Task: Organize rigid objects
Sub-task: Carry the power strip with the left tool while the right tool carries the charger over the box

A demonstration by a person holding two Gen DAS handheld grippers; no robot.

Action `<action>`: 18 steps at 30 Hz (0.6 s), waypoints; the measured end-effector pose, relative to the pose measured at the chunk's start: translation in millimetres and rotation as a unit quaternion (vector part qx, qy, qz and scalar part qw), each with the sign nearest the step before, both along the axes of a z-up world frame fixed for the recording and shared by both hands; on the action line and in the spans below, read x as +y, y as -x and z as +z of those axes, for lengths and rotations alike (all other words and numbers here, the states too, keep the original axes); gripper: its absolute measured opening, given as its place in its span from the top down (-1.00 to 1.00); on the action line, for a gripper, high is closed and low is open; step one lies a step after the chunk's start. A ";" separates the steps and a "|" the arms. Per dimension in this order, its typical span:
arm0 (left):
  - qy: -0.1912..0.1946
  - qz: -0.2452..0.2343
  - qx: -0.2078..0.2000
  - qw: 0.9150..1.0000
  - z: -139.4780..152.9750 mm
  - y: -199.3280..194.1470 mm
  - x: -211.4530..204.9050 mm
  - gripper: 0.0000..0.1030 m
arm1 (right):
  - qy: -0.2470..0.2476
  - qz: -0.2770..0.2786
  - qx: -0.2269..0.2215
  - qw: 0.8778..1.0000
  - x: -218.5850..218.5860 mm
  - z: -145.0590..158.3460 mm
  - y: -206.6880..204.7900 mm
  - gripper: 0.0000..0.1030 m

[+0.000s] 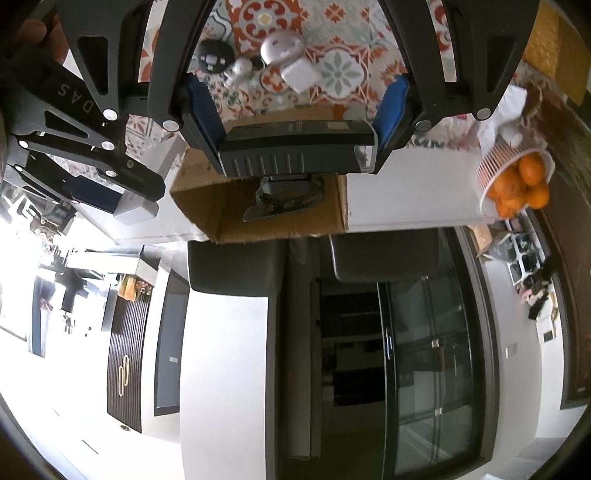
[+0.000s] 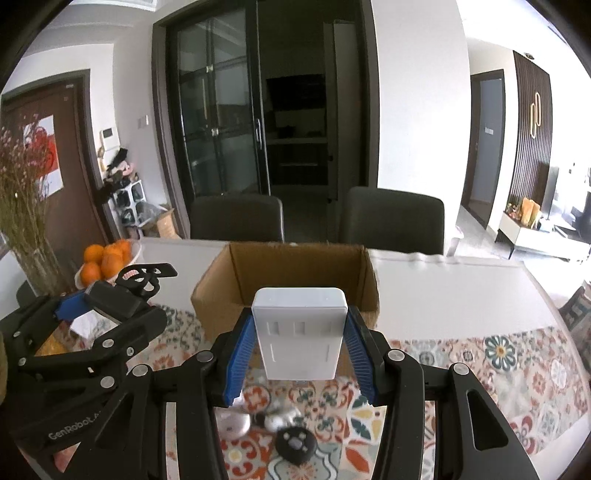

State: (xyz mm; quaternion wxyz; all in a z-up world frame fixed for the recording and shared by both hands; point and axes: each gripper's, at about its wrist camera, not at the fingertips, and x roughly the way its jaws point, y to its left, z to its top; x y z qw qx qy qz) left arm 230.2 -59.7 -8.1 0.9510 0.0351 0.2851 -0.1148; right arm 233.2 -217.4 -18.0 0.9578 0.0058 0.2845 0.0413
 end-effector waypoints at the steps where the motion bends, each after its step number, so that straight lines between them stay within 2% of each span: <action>1: 0.000 -0.004 0.000 1.000 3.6 -5.4 -1.0 -0.41 | -0.001 0.000 -0.002 1.000 -0.2 2.7 -3.3 0.05; 12: 0.003 -0.017 0.013 1.000 22.5 -55.5 -9.5 -0.41 | -0.012 -0.013 -0.005 1.000 -8.3 25.2 -50.4 0.05; 18: 0.011 -0.024 0.054 0.998 25.5 -91.7 -16.9 -0.41 | -0.024 -0.012 0.024 0.999 -16.0 29.2 -86.5 0.05</action>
